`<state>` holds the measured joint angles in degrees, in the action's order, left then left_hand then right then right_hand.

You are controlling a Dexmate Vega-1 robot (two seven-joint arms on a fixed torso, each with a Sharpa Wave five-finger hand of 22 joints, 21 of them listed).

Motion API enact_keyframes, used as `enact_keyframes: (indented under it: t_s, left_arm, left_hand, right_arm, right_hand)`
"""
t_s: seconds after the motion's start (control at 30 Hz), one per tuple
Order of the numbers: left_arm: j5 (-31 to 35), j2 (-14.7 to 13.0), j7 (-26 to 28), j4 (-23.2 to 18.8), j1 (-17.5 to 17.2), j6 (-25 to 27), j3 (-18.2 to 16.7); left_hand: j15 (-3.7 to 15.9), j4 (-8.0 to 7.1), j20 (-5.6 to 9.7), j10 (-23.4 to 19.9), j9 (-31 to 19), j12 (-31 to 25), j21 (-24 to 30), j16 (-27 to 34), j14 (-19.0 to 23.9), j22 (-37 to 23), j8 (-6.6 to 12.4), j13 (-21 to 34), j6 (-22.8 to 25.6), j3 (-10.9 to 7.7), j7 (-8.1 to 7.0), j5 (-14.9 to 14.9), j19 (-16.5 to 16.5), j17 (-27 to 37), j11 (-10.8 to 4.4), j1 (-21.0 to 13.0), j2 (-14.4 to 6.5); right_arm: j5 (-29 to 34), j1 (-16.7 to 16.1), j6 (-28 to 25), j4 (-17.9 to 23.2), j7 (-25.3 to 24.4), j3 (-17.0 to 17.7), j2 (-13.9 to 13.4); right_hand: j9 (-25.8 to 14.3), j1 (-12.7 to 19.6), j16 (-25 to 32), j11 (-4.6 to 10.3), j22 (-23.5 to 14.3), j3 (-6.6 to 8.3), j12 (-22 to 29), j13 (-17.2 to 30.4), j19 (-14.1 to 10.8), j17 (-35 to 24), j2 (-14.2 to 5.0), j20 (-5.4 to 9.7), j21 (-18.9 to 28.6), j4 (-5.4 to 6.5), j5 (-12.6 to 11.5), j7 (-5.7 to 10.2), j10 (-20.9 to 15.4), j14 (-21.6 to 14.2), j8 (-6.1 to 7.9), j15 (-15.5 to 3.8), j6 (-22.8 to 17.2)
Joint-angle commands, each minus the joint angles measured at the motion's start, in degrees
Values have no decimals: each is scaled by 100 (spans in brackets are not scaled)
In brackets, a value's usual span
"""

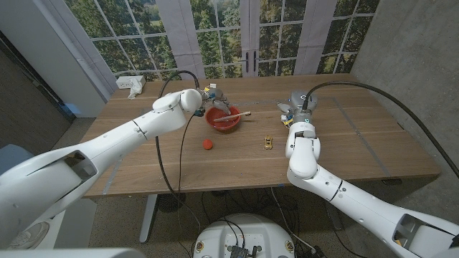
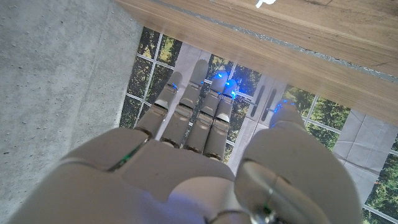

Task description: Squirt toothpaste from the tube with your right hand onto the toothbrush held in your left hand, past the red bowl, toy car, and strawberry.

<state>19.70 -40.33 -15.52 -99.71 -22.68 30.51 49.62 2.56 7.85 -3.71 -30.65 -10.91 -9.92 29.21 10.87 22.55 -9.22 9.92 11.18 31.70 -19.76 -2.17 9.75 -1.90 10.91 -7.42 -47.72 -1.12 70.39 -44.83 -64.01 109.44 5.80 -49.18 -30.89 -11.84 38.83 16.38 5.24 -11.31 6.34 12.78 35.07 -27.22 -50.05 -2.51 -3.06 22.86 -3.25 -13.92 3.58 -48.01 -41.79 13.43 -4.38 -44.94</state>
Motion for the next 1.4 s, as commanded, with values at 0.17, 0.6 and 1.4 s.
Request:
enact_keyframes:
  t_s: [0.17,0.6,1.4]
  left_arm:
    - [-527,-101,856,-191,-670,-539,-689]
    - [-1694,27,1671,225,-1401,-2048,-1470]
    - [-2644,329,2134,982,-2003,-4008,-1952]
  left_hand:
    - [128,-80,-164,1527,19,1,-432,-43,-745,-48,-49,-1,-1311,106,-105,49,27,13,449,593,-203]
    - [-75,-174,21,3091,80,-20,-981,-111,-2070,-65,-40,-69,-2857,-97,-508,51,-57,-41,395,1325,-773]
    - [122,-731,621,4415,108,-10,-1631,-59,-3255,-69,-12,-110,-4495,-464,86,202,-454,-30,378,2298,-1024]
  right_arm:
    - [-267,8,69,69,-145,20,-30]
    - [-1661,-510,772,415,-1482,716,3]
    - [-5071,-977,3955,349,-2547,1792,-538]
  right_hand:
    - [-29,-113,-435,-189,-9,-16,-308,-155,-142,303,-28,-12,64,-59,85,-14,1093,817,-195,-286,565]
    - [0,-417,-641,-343,42,314,-300,-712,93,1069,-746,213,-103,62,341,127,2791,2276,-341,-63,2026]
    - [95,-1258,-645,-242,109,963,-266,-1435,924,1902,-864,616,-648,786,300,-12,3764,3635,-342,-151,3257]
